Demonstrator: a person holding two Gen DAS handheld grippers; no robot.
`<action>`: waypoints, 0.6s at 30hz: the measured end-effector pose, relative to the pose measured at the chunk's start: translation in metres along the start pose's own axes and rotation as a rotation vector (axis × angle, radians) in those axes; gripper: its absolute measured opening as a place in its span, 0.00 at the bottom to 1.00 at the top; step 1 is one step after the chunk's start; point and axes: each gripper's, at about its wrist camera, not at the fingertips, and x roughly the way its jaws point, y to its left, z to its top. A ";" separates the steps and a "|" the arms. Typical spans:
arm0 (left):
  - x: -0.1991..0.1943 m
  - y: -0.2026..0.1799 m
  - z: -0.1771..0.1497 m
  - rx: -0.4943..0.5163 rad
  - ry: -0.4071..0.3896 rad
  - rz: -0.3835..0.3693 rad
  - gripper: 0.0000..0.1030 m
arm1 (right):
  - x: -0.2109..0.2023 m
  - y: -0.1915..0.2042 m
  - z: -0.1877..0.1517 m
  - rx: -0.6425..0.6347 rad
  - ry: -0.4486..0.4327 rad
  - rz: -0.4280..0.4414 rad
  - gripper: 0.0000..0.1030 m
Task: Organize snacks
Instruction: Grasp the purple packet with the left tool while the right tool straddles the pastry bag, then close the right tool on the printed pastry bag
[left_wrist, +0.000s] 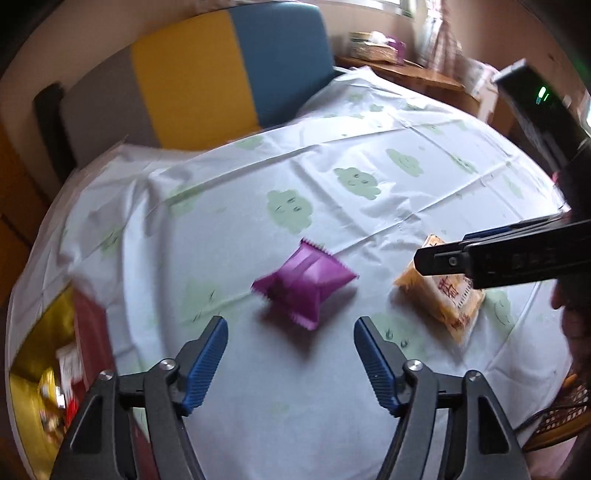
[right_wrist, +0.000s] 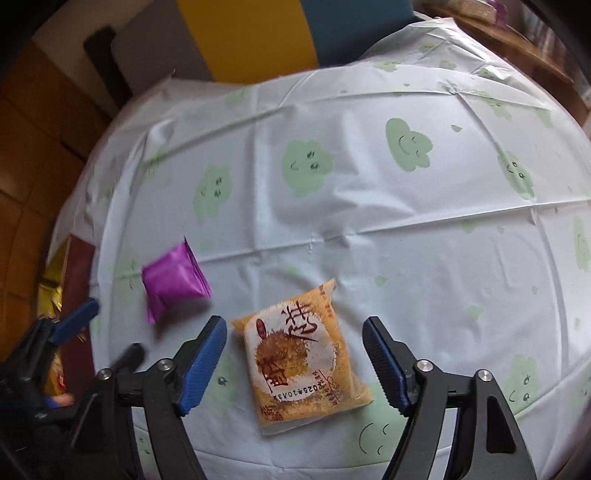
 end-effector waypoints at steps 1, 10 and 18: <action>0.006 -0.001 0.004 0.013 0.012 -0.002 0.74 | -0.003 0.001 0.001 0.004 -0.003 0.009 0.76; 0.048 0.005 0.026 0.037 0.080 0.001 0.74 | -0.023 -0.001 -0.002 0.007 -0.032 0.046 0.76; 0.049 0.004 0.013 -0.059 0.060 -0.037 0.43 | -0.015 0.000 -0.002 -0.004 -0.023 0.028 0.76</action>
